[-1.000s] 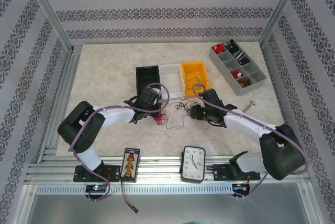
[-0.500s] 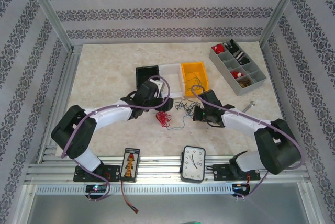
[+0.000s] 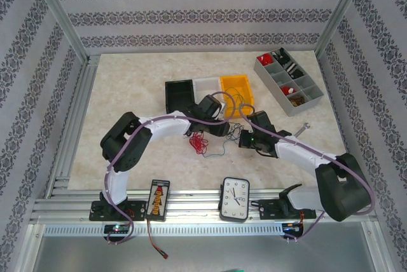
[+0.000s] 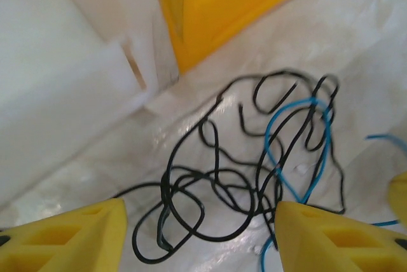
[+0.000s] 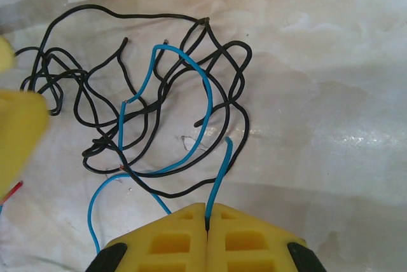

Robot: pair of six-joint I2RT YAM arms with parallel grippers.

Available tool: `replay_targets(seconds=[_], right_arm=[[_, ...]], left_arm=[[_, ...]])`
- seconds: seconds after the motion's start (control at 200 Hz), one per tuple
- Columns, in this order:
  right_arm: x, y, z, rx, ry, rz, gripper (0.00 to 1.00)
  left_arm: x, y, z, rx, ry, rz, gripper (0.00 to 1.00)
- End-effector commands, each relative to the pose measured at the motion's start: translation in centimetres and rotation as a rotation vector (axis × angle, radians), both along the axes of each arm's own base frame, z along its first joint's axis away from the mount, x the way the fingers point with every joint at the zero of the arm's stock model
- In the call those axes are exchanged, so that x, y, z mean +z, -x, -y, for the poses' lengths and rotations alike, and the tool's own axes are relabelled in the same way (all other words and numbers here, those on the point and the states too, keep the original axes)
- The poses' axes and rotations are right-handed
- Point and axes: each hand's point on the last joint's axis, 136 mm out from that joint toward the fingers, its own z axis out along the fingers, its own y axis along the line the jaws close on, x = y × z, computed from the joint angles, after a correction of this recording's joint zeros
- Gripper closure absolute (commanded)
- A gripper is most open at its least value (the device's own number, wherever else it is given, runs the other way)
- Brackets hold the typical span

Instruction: Untangle the cables

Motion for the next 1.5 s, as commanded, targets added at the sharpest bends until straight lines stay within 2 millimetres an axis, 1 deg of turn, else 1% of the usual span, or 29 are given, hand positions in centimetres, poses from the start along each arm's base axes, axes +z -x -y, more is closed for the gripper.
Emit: replay_targets(seconds=[0.0,0.09,0.18,0.25,0.295,0.37,0.415,0.455,0.52,0.575,0.585,0.6,0.645,0.779,0.854,0.974,1.099,1.229,1.324,1.364,1.424,1.494], right_arm=[[0.5,-0.1,0.1,-0.014,-0.025,0.017,1.0],[0.6,-0.1,0.0,-0.004,-0.031,0.014,1.0],[0.8,0.0,-0.1,-0.003,-0.038,0.017,1.0],[1.2,0.0,0.1,-0.018,-0.048,0.022,1.0],[1.5,0.0,0.3,-0.03,-0.059,0.027,1.0],[2.2,-0.2,1.0,-0.059,-0.074,0.041,1.0],[2.6,-0.3,1.6,-0.083,-0.079,0.05,1.0],[2.9,-0.4,2.2,-0.108,-0.082,0.056,1.0],[3.3,-0.5,3.5,-0.162,-0.079,0.061,1.0],[3.4,-0.6,4.8,-0.211,-0.071,0.061,1.0],[3.4,-0.6,5.0,-0.218,-0.07,0.061,1.0],[3.4,-0.6,5.4,-0.234,-0.067,0.061,1.0],[3.3,-0.5,6.6,-0.283,-0.058,0.055,1.0],[2.2,0.2,10.1,-0.429,-0.043,0.009,1.0],[1.4,0.8,11.6,-0.5,-0.037,-0.021,1.0],[0.4,1.8,13.3,-0.585,-0.019,-0.061,1.0],[-0.1,2.7,15.0,-0.66,0.022,-0.086,1.0],[0.0,2.9,16.0,-0.702,0.023,-0.091,1.0],[0.4,2.6,16.0,-0.697,0.014,-0.077,1.0],[0.8,2.2,15.6,-0.68,-0.005,-0.058,1.0],[1.9,1.2,14.3,-0.624,-0.057,-0.005,1.0],[3.6,0.1,12.5,-0.538,-0.082,0.067,1.0]], left_arm=[[-0.1,0.1,0.1,-0.009,-0.046,-0.002,0.38],[-1.0,-0.4,0.3,0.01,-0.048,-0.005,0.4],[-2.2,-0.9,0.4,0.03,-0.06,-0.009,0.5],[-3.0,-1.1,0.3,0.037,-0.075,-0.012,0.63],[-3.4,-1.2,0.2,0.043,-0.085,-0.014,0.77],[-3.8,-1.2,-0.1,0.05,-0.103,-0.018,0.93],[-3.9,-1.1,-0.6,0.062,-0.125,-0.016,1.0],[-3.7,-1.2,-1.3,0.082,-0.148,-0.007,1.0],[-2.9,-1.3,-2.4,0.113,-0.178,0.019,1.0],[-2.1,-1.3,-3.4,0.136,-0.196,0.043,1.0],[-1.6,-1.4,-3.5,0.14,-0.195,0.053,1.0],[-1.7,-1.3,-3.9,0.148,-0.205,0.055,1.0],[-0.6,-1.3,-4.7,0.178,-0.213,0.085,1.0],[3.0,-1.6,-7.6,0.278,-0.239,0.182,1.0],[4.7,-1.7,-9.3,0.342,-0.245,0.23,1.0],[6.4,-1.6,-12.5,0.459,-0.261,0.262,1.0],[7.3,-0.9,-16.1,0.589,-0.271,0.272,1.0],[7.9,0.0,-18.7,0.682,-0.252,0.285,1.0],[8.2,0.6,-19.1,0.693,-0.217,0.3,1.0],[8.2,0.8,-18.9,0.679,-0.192,0.298,1.0],[7.9,1.1,-18.0,0.621,-0.154,0.293,1.0],[7.4,1.7,-16.2,0.492,-0.101,0.28,1.0]])
